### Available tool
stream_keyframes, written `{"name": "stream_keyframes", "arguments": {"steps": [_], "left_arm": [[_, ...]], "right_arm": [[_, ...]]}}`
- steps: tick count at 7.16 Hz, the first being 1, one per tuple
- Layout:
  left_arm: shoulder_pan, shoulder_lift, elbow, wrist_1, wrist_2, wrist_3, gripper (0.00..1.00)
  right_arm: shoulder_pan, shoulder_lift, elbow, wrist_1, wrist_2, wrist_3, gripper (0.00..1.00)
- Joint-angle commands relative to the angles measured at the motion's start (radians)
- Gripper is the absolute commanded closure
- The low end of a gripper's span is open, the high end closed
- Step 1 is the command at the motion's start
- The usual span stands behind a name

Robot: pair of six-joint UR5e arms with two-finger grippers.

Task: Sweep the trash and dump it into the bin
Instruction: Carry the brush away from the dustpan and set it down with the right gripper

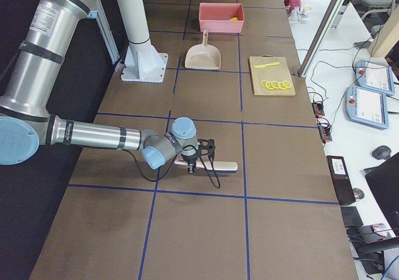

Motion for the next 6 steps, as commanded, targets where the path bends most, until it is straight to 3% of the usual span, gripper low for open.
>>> {"name": "stream_keyframes", "arguments": {"steps": [1,5,6], "left_arm": [[0.0,0.0,0.002,-0.001,0.001,0.0,0.0],[0.0,0.009,-0.005,-0.001,0.0,0.003,0.0],[0.0,0.009,-0.008,-0.001,0.0,0.002,0.0]], "right_arm": [[-0.034,-0.002,-0.005,0.0,-0.001,0.0,1.0],[-0.051,-0.006,-0.017,-0.002,-0.001,0.002,0.94],[-0.051,-0.005,-0.023,-0.002,0.001,0.002,0.86]]}}
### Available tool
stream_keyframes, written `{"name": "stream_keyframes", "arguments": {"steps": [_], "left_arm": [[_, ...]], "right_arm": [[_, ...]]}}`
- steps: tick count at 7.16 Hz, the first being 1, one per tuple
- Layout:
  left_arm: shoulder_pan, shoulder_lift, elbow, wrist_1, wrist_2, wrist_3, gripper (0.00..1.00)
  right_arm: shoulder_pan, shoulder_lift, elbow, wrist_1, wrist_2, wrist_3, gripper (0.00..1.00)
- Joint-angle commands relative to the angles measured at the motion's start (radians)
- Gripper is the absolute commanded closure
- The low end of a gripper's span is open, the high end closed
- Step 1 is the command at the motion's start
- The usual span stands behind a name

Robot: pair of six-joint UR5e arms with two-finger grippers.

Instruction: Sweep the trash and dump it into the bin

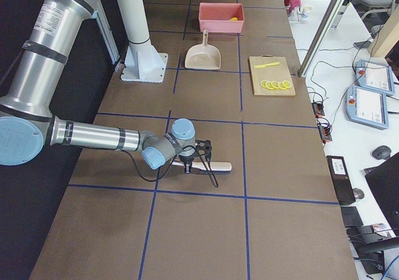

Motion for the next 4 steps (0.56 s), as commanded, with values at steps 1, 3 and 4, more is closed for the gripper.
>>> {"name": "stream_keyframes", "arguments": {"steps": [1,3,4], "left_arm": [[0.0,0.002,-0.006,0.0,0.0,-0.001,0.0],[0.0,0.007,-0.008,0.0,0.0,-0.001,0.0],[0.0,0.007,-0.008,0.0,0.0,-0.001,0.0]], "right_arm": [[-0.001,0.003,-0.01,-0.002,0.001,0.001,0.74],[-0.001,0.001,-0.008,0.001,0.003,0.002,0.0],[0.0,0.004,0.003,0.001,0.0,0.001,0.0]]}}
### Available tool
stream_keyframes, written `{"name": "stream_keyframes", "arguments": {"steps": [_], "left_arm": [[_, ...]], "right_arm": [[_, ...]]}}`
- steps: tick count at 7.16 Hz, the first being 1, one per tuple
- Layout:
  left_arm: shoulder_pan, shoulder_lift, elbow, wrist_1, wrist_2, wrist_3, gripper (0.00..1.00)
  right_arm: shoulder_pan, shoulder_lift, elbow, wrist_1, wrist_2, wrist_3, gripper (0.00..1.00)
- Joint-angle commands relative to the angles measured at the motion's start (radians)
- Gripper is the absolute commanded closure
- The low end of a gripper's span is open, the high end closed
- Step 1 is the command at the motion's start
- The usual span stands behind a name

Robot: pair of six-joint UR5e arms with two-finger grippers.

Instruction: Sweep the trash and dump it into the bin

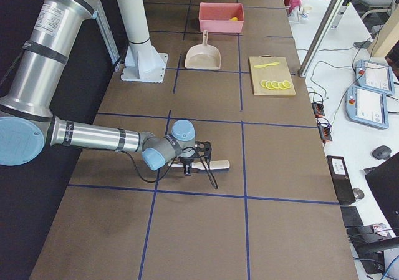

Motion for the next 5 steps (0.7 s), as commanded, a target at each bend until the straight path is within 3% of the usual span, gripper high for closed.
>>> {"name": "stream_keyframes", "arguments": {"steps": [1,2,3,4,5], "left_arm": [[0.0,0.001,0.0,0.0,0.0,0.0,0.0],[0.0,0.001,0.0,0.0,0.0,0.0,0.0],[0.0,0.001,0.0,0.0,0.0,0.0,0.0],[0.0,0.001,-0.002,0.0,-0.002,0.0,0.0],[0.0,0.001,-0.002,0.0,0.0,0.0,0.0]], "right_arm": [[0.012,-0.001,0.043,0.0,-0.004,-0.004,0.0],[0.07,-0.003,0.067,-0.01,0.013,-0.014,0.0],[0.14,-0.003,0.058,-0.016,0.094,-0.077,0.0],[0.247,0.002,0.055,-0.086,0.132,-0.232,0.0],[0.38,0.008,0.055,-0.26,0.149,-0.484,0.0]]}}
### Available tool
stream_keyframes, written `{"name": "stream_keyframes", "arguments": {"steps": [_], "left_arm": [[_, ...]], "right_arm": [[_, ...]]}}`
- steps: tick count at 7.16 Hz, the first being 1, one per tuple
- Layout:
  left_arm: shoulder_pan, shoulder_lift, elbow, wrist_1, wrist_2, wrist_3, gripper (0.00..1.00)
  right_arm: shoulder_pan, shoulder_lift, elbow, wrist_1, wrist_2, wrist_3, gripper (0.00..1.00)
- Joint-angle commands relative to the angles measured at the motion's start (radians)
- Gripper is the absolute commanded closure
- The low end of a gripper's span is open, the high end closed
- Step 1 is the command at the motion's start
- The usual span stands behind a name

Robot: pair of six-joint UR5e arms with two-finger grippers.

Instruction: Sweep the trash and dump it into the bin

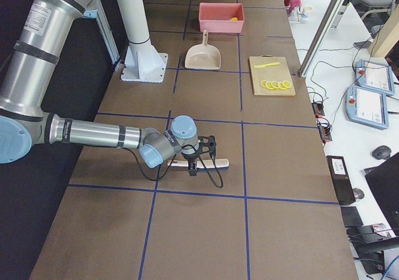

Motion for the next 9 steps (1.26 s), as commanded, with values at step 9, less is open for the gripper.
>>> {"name": "stream_keyframes", "arguments": {"steps": [9], "left_arm": [[0.002,-0.002,-0.002,0.003,0.002,0.0,0.0]], "right_arm": [[0.478,0.14,-0.134,-0.586,0.015,-0.763,0.0]]}}
